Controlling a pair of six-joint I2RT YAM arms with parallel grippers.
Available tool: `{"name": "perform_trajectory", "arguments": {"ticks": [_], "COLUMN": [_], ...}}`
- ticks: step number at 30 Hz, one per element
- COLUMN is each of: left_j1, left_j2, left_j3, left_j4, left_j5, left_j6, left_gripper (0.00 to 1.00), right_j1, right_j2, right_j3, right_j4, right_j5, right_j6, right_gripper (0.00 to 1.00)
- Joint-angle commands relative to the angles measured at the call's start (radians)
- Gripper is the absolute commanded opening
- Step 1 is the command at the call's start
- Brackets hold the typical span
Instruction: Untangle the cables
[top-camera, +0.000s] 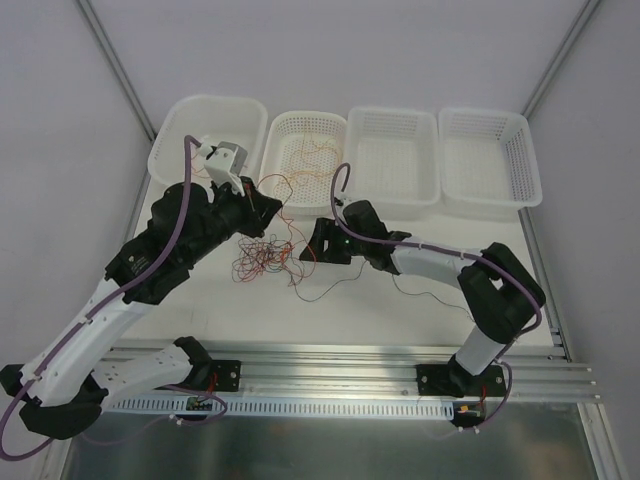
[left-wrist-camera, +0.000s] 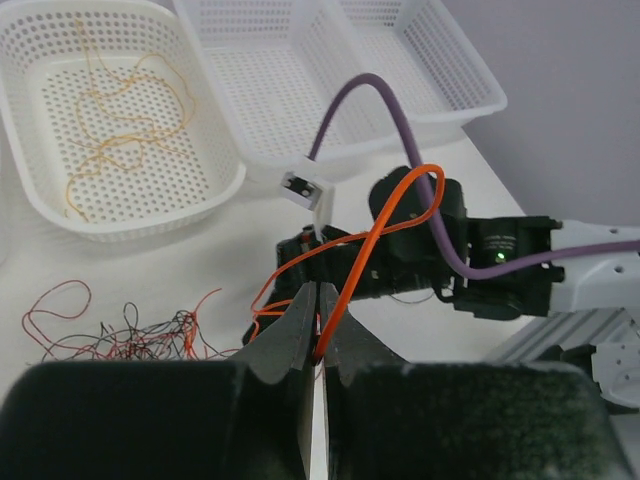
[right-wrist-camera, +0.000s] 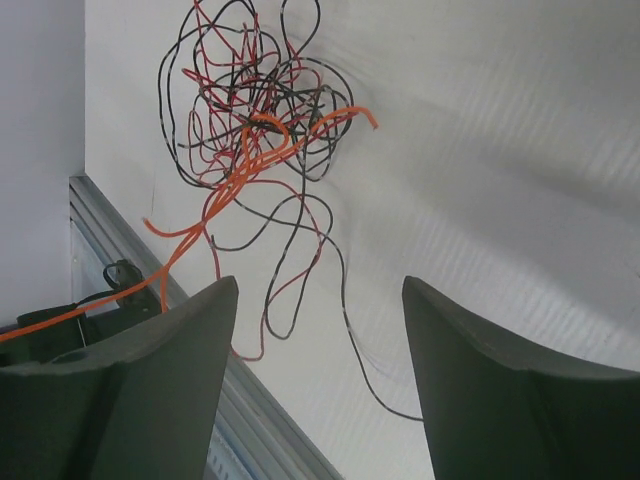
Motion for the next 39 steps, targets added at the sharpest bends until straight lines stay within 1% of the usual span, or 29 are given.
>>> {"name": "perform_trajectory", "arguments": {"ticks": [1,4,7,8,10,14,15,17,18,20,21,23,24,26,27,28,30,31,32,34,35,36,38,39], "left_j1": [-0.01,-0.01,-0.01,-0.01,-0.01,-0.01,-0.01,-0.01,-0.01,-0.01,-0.01,-0.01,-0.01,-0.01,-0.01,-0.01,-0.01,-0.01,-0.01,-0.01,-0.01,-0.01,-0.01,-0.01], "left_j2": [0.009,0.021,0.026,0.029,0.027,0.014,0.012,-0.005,-0.009,-0.034,-0.043,-0.068,-0.075,-0.092,-0.095,-0.101,-0.106,-0.103,-0.103,-0.094,-0.088,-0.07,-0.049,-0.03], "left_j3": [0.002,0.006,0.008,0.008,0.006,0.009,0.015,0.029,0.034,0.049,0.058,0.087,0.1,0.148,0.166,0.184,0.233,0.248,0.273,0.293,0.311,0.317,0.337,0.341], "left_j4": [-0.003,-0.001,-0.001,-0.001,-0.001,-0.001,-0.001,-0.003,-0.001,-0.004,-0.006,-0.02,-0.03,-0.081,-0.101,-0.122,-0.196,-0.222,-0.263,-0.303,-0.322,-0.36,-0.398,-0.424], "left_j5": [0.105,0.13,0.134,0.165,0.173,0.173,0.183,0.197,0.209,0.213,0.213,0.199,0.19,0.118,0.078,-0.003,-0.107,-0.157,-0.257,-0.351,-0.429,-0.468,-0.531,-0.584], "left_j6": [-0.021,-0.033,-0.042,-0.047,-0.05,-0.047,-0.042,-0.03,-0.027,-0.018,-0.018,-0.015,-0.012,-0.005,-0.002,0.008,0.019,0.025,0.027,0.039,0.044,0.051,0.059,0.061], "left_gripper": [0.0,0.0,0.0,0.0,0.0,0.0,0.0,0.0,0.0,0.0,0.0,0.0,0.0,0.0,0.0,0.0,0.0,0.0,0.0,0.0,0.0,0.0,0.0,0.0], "right_j1": [0.013,0.026,0.039,0.041,0.044,0.049,0.047,0.049,0.049,0.044,0.043,0.029,0.02,-0.005,-0.019,-0.043,-0.083,-0.083,-0.115,-0.175,-0.197,-0.216,-0.276,-0.293], "right_j2": [0.056,0.111,0.147,0.174,0.202,0.263,0.283,0.3,0.313,0.317,0.316,0.297,0.288,0.241,0.216,0.167,0.077,0.076,0.008,-0.06,-0.122,-0.156,-0.213,-0.274], "right_j3": [0.09,0.136,0.156,0.171,0.188,0.219,0.226,0.231,0.236,0.233,0.23,0.204,0.193,0.141,0.121,0.083,0.02,0.019,-0.026,-0.072,-0.106,-0.12,-0.139,-0.145], "right_j4": [0.124,0.109,0.123,0.13,0.132,0.117,0.118,0.115,0.109,0.095,0.081,0.061,0.039,0.006,-0.042,-0.069,-0.154,-0.179,-0.217,-0.294,-0.32,-0.378,-0.44,-0.498], "right_j5": [-0.061,-0.061,-0.05,-0.055,-0.05,-0.023,-0.017,-0.001,0.005,0.031,0.041,0.081,0.095,0.147,0.166,0.199,0.25,0.25,0.273,0.284,0.284,0.282,0.328,0.335], "right_j6": [0.063,0.083,0.095,0.109,0.12,0.129,0.134,0.137,0.137,0.134,0.129,0.129,0.129,0.128,0.125,0.106,0.057,0.043,0.03,-0.007,-0.023,-0.036,-0.081,-0.099], "right_gripper": [0.72,0.76,0.76,0.76,0.76,0.7,0.64,0.57,0.5,0.42,0.34,0.27,0.19,0.11,0.05,0.04,0.01,0.01,0.01,0.01,0.01,0.01,0.01,0.01]}}
